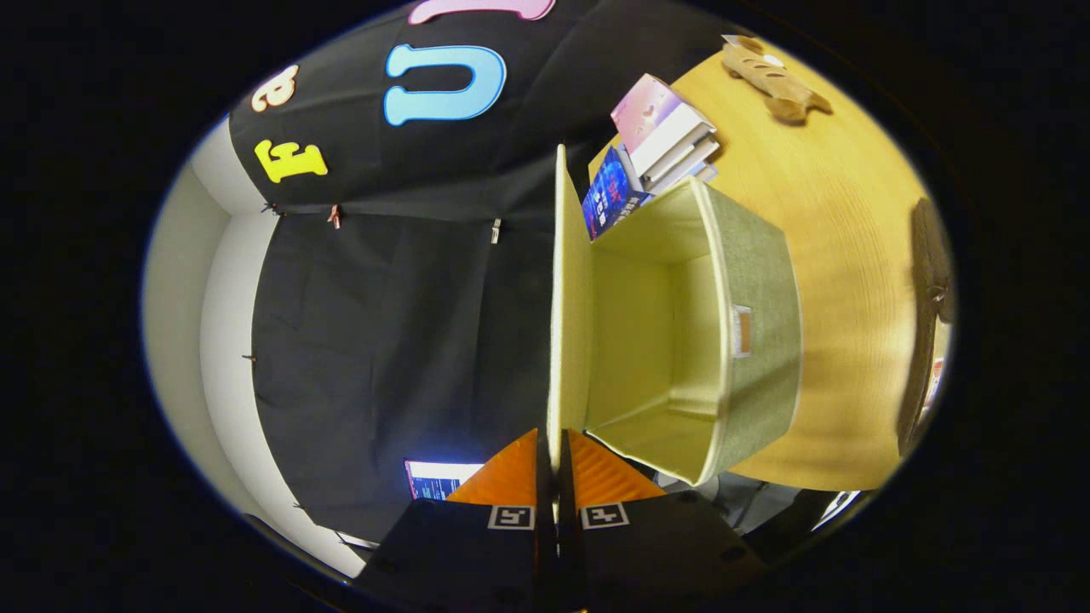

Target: Open the storage box then place both shoes into the box .Put the left shoe in first, then the right shoe, with the right side of both shoes facing outward in a uniform manner.

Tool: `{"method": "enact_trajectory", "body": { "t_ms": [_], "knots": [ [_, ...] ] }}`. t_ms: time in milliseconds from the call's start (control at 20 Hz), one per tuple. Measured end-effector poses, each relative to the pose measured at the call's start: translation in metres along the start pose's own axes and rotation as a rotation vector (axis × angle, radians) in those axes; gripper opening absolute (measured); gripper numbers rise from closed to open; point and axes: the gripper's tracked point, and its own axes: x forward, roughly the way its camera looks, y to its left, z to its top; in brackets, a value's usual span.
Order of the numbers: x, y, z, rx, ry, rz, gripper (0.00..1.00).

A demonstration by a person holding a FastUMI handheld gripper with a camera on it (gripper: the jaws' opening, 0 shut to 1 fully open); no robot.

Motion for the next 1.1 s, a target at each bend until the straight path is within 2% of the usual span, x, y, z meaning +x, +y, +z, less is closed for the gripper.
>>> {"method": "enact_trajectory", "body": {
  "t_ms": [300, 550, 850, 1050, 1100],
  "knots": [
    [0.043, 0.065, -0.005, -0.051, 0.004, -0.002, 0.05],
    [0.107, 0.105, -0.022, -0.106, 0.030, 0.007, 0.06],
    [0.185, 0.112, -0.043, -0.140, 0.046, 0.004, 0.06],
    [0.230, 0.100, -0.051, -0.176, 0.041, -0.037, 0.07],
    [0.231, 0.095, -0.051, -0.201, 0.036, -0.051, 0.17]
  ]
}}
